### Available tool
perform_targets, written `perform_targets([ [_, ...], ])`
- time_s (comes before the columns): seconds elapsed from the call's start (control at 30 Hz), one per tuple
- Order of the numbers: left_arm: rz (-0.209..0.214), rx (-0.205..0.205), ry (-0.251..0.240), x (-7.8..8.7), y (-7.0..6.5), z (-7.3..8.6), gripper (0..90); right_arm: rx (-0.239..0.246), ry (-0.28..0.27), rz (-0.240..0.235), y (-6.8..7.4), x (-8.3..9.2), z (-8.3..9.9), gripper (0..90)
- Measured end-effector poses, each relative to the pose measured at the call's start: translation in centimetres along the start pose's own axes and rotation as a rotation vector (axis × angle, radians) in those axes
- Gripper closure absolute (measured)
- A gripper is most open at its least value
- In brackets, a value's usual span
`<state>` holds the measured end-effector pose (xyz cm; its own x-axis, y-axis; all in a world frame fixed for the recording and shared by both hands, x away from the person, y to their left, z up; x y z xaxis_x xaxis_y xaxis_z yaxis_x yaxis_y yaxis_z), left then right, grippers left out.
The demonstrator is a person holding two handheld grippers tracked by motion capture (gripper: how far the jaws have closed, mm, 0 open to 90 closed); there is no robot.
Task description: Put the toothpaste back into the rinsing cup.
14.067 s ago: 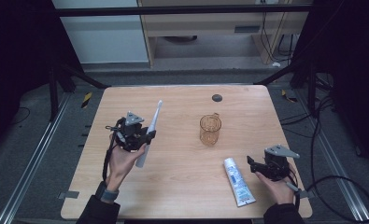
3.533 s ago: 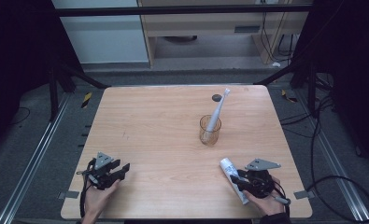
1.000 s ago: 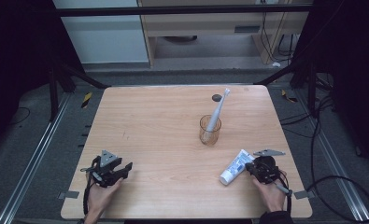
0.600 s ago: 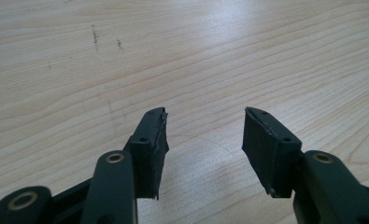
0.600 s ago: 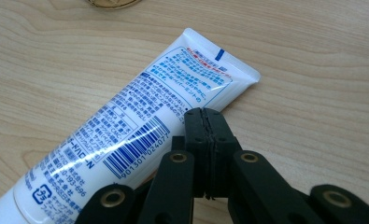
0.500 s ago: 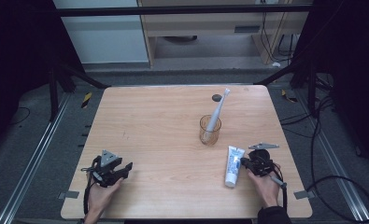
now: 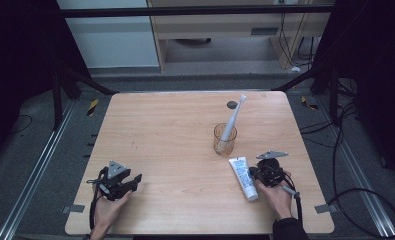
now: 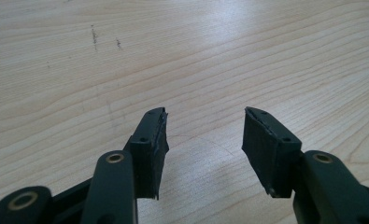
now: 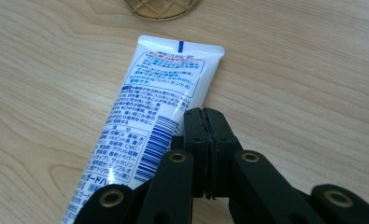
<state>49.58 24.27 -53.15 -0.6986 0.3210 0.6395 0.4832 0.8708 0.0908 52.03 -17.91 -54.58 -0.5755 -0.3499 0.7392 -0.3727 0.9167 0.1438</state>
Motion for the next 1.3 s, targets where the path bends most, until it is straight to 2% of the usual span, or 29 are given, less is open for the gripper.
perform_targets([
  [0.3,0.001,-0.002,0.003,-0.1,0.0,0.0,48.5,0.042,0.003,-0.03,1.5,-0.3,-0.3,88.3],
  [0.43,0.002,-0.002,0.002,0.0,0.0,0.0,48.5,0.045,0.004,-0.023,1.5,-0.2,-0.4,85.6],
  [0.53,0.002,0.0,0.0,0.0,0.0,0.0,48.5,0.04,-0.01,-0.024,1.5,0.3,-0.7,82.4],
  [0.67,0.001,-0.003,0.004,-0.1,0.1,0.0,48.0,0.055,-0.022,-0.021,1.7,1.3,-1.3,77.3],
  [0.73,0.002,-0.004,0.005,-0.1,0.1,0.0,47.9,0.073,-0.036,-0.02,2.0,2.3,-2.1,72.8],
  [0.83,0.004,0.0,0.012,-0.2,0.1,0.0,47.4,0.09,-0.008,-0.033,2.4,2.9,-2.4,64.7],
  [0.9,0.005,0.001,0.016,-0.2,0.1,0.0,47.2,0.107,0.025,-0.036,2.7,3.1,-2.4,62.0],
  [0.97,0.004,-0.001,0.018,-0.3,0.1,0.0,47.1,0.125,0.032,-0.033,2.9,3.3,-2.5,59.6],
  [1.2,0.004,-0.005,0.022,-0.3,0.0,0.0,46.1,0.134,0.057,-0.033,3.3,3.8,-2.7,53.4],
  [1.23,0.004,-0.007,0.026,-0.4,0.0,0.0,45.9,0.127,0.08,-0.042,3.5,4.0,-2.7,51.1],
  [1.3,0.003,-0.011,0.026,-0.4,0.0,0.0,45.7,0.131,0.092,-0.045,3.7,4.1,-2.7,50.1],
])
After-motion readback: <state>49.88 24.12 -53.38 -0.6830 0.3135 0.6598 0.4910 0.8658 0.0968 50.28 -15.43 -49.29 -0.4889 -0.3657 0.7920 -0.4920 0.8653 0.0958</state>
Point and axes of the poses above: each handheld gripper's, and its own axes: x roughly backward along the jaws, z roughly out of its underside, y roughly to its left, the point moved 8 cm from there along -x, roughly forward along the jaws, and after that the axes turned 6 degrees about -x, right-handed, at the moved point
